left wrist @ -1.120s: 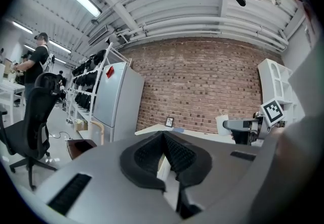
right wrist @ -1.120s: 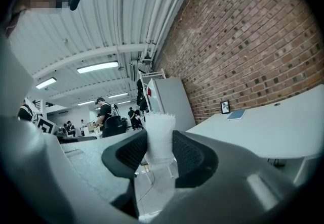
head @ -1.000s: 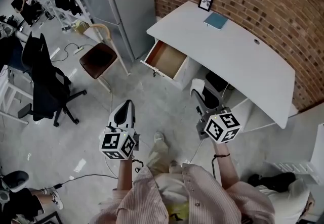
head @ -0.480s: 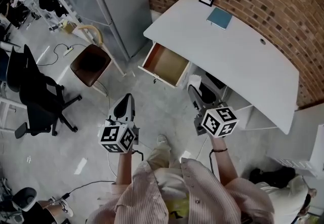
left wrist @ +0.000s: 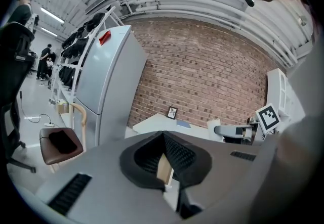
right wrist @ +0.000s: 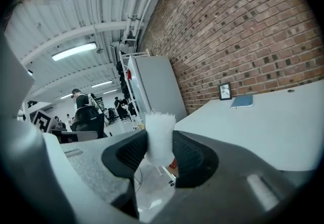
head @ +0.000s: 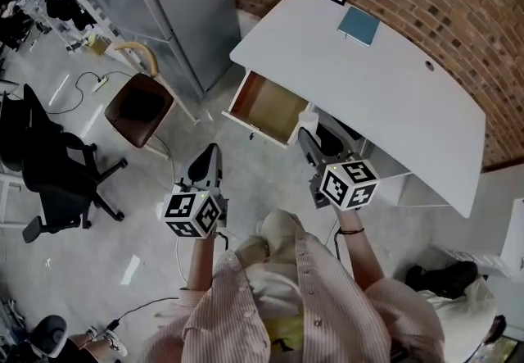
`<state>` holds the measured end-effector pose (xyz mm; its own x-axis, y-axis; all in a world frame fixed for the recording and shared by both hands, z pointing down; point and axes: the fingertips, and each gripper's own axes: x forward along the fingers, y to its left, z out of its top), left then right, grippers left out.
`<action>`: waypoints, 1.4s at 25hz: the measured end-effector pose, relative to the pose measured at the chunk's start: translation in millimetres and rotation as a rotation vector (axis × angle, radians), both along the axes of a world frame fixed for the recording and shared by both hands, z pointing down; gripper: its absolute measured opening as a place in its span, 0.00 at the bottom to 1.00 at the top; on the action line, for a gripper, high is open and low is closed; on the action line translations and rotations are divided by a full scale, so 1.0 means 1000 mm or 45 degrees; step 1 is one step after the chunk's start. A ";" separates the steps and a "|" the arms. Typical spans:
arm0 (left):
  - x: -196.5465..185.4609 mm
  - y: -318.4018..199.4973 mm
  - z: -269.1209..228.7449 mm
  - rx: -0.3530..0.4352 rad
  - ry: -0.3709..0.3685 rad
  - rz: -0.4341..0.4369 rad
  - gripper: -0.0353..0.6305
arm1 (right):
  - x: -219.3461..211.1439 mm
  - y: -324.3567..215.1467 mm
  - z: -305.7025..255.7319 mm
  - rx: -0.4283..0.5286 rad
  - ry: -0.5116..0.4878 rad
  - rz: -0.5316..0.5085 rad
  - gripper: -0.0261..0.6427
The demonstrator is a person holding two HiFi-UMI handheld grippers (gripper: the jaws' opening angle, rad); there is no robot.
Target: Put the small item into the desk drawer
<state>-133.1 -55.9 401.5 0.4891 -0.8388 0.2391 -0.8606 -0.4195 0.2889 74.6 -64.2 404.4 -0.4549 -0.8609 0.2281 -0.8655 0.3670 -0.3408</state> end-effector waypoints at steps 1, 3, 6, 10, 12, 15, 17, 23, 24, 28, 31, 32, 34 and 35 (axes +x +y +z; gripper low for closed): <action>0.000 -0.004 0.003 -0.010 0.006 0.001 0.05 | -0.002 -0.004 0.003 -0.008 0.010 -0.003 0.28; 0.000 -0.014 0.009 -0.028 0.017 -0.001 0.05 | -0.004 -0.014 0.009 -0.022 0.032 -0.008 0.28; -0.002 -0.030 0.017 -0.058 0.032 -0.009 0.05 | -0.008 -0.033 0.018 -0.047 0.055 -0.013 0.28; -0.008 -0.052 0.030 -0.103 0.028 -0.023 0.05 | -0.017 -0.060 0.038 -0.100 0.083 -0.034 0.28; -0.010 -0.065 0.039 -0.132 0.025 -0.031 0.05 | -0.022 -0.075 0.051 -0.133 0.113 -0.050 0.28; -0.013 -0.085 0.056 -0.188 0.031 -0.043 0.05 | -0.030 -0.097 0.070 -0.186 0.151 -0.075 0.28; -0.016 -0.099 0.067 -0.228 0.043 -0.054 0.05 | -0.038 -0.113 0.081 -0.214 0.170 -0.094 0.28; -0.014 -0.136 0.092 -0.326 0.058 -0.071 0.05 | -0.051 -0.148 0.112 -0.306 0.221 -0.192 0.28; -0.013 -0.141 0.096 -0.342 0.059 -0.074 0.05 | -0.052 -0.154 0.118 -0.323 0.225 -0.201 0.28; -0.004 -0.158 0.116 -0.414 0.057 -0.044 0.05 | -0.056 -0.173 0.139 -0.386 0.248 -0.242 0.28; 0.003 -0.166 0.132 -0.468 0.061 -0.021 0.05 | -0.061 -0.183 0.153 -0.430 0.257 -0.276 0.28; 0.005 -0.168 0.137 -0.482 0.067 -0.025 0.05 | -0.063 -0.185 0.158 -0.443 0.258 -0.289 0.28; 0.007 -0.173 0.147 -0.506 0.078 -0.030 0.05 | -0.068 -0.190 0.169 -0.463 0.270 -0.316 0.28; 0.009 -0.176 0.152 -0.516 0.082 -0.029 0.05 | -0.071 -0.192 0.175 -0.473 0.282 -0.330 0.28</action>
<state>-124.2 -231.9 553.1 0.4961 -0.6936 0.5223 -0.8432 -0.2415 0.4803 3.3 -256.2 579.6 -0.5489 -0.5685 0.6128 -0.8283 0.4685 -0.3073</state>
